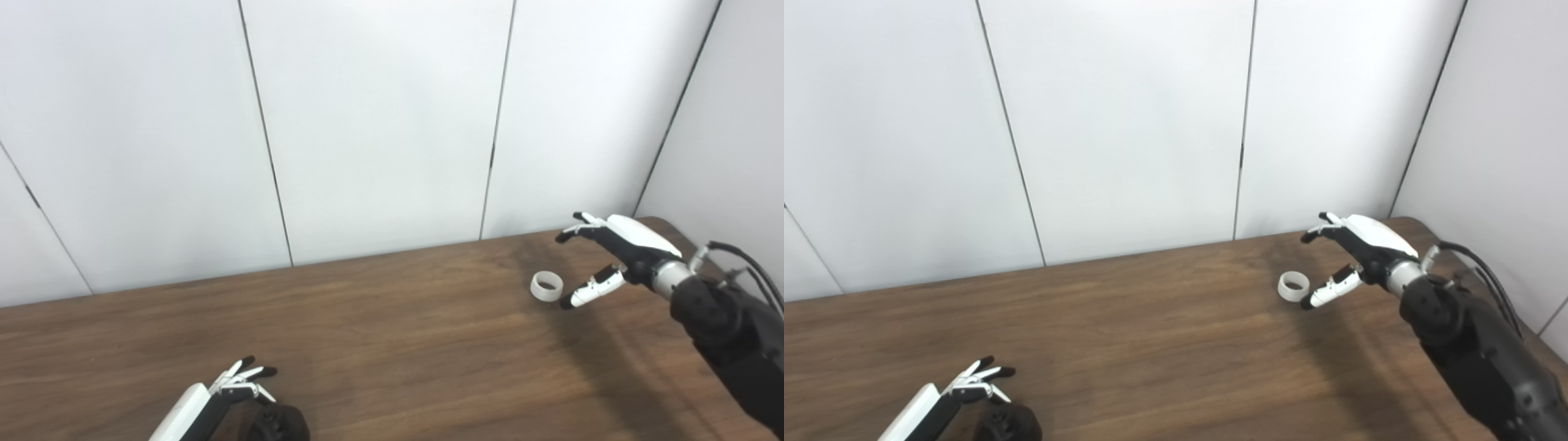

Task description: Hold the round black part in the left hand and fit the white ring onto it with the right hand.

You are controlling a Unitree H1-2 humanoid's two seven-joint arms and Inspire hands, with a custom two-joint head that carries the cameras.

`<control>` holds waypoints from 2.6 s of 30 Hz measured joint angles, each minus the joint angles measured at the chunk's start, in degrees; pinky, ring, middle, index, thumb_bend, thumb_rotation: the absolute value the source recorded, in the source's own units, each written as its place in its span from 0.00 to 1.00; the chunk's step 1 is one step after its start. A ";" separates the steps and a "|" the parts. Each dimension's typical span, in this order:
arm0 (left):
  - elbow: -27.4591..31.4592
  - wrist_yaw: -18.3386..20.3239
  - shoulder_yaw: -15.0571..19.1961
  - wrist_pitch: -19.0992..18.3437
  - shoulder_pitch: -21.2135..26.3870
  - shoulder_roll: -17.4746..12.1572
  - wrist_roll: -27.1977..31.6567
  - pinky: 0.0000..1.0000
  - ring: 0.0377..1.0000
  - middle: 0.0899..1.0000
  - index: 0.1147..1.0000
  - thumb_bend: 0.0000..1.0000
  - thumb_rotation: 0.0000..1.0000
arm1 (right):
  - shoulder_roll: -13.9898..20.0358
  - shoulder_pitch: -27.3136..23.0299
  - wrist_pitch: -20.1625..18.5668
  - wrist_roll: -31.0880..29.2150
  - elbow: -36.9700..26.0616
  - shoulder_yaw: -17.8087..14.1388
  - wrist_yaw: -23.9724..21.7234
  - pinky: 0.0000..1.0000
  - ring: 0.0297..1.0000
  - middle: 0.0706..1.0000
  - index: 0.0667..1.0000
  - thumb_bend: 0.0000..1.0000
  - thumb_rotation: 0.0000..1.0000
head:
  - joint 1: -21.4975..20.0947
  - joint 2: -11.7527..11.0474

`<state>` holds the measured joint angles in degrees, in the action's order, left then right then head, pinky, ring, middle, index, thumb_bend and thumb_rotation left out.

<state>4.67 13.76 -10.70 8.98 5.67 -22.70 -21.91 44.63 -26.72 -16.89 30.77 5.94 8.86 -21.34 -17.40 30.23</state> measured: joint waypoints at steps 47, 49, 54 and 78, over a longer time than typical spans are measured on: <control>6.69 3.11 1.62 -3.91 -3.43 0.59 0.04 1.00 1.00 0.87 0.41 0.51 0.03 | -3.97 -13.85 5.46 11.47 20.77 11.75 -5.51 1.00 1.00 1.00 0.73 1.00 0.25 | 0.53 1.85; 7.36 3.11 1.62 -3.90 -3.46 0.59 0.04 1.00 1.00 0.87 0.41 0.51 0.03 | -3.97 -13.87 5.74 11.47 21.00 11.76 -5.10 1.00 1.00 1.00 0.72 1.00 0.24 | 0.61 1.85; 7.61 3.11 1.63 -3.90 -3.49 0.59 0.05 1.00 1.00 0.87 0.41 0.51 0.03 | -4.08 -13.86 6.12 11.43 21.21 11.76 -4.03 1.00 1.00 1.00 0.66 0.97 0.20 | 0.79 2.11; 7.65 3.13 1.61 -3.90 -3.57 0.63 0.02 1.00 1.00 0.87 0.41 0.51 0.04 | -4.63 -12.86 10.90 9.88 21.77 10.36 3.98 0.99 1.00 0.95 0.44 0.52 0.12 | 1.05 2.11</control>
<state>12.32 16.89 -9.10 5.07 2.10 -22.07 -21.89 39.99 -39.58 -6.00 40.65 27.70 19.22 -17.36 -16.35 32.34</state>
